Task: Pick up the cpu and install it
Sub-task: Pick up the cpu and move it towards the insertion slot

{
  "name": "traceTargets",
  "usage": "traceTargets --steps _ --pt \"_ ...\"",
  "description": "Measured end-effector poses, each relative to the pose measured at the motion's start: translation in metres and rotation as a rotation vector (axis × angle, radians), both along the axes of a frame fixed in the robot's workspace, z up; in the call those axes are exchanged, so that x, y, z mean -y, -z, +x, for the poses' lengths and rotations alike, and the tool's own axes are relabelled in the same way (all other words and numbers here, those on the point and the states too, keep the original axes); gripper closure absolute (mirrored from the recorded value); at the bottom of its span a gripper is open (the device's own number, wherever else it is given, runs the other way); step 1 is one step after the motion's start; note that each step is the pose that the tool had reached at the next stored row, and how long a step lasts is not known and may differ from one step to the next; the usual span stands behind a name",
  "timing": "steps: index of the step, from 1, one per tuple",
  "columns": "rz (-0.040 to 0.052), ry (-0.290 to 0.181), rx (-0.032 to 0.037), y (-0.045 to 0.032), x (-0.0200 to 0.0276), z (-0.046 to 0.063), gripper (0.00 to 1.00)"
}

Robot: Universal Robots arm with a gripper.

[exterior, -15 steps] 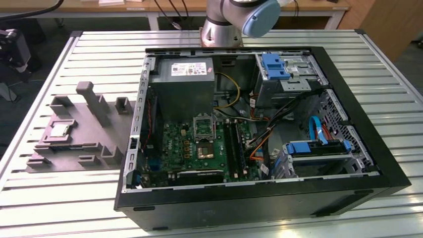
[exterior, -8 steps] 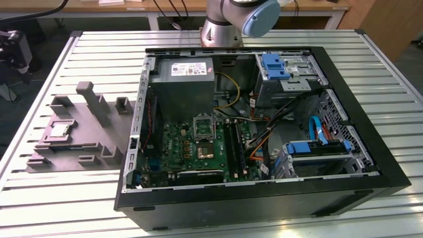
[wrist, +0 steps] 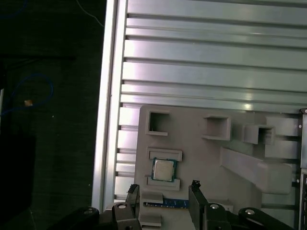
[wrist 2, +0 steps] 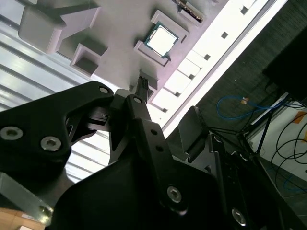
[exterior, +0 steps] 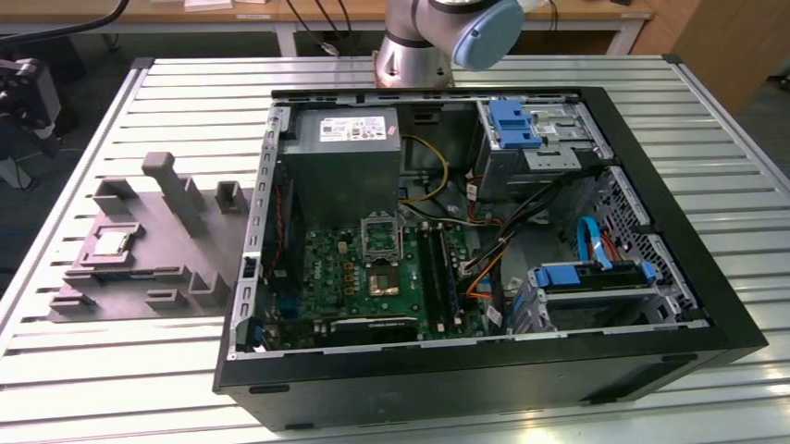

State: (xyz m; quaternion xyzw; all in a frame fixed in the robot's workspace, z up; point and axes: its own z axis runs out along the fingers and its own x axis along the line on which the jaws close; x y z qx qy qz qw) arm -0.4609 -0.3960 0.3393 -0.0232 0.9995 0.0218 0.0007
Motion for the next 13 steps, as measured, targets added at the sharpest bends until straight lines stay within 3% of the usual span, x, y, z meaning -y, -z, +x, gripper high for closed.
traceTargets --steps 5,6,13 --pt "-0.0007 0.0 0.0 0.0003 0.0 0.0 0.46" --pt "-0.0008 0.0 -0.0001 0.0003 0.0 0.0 0.4" --pt "-0.0006 0.0 0.0004 0.0014 0.0 0.0 0.4"
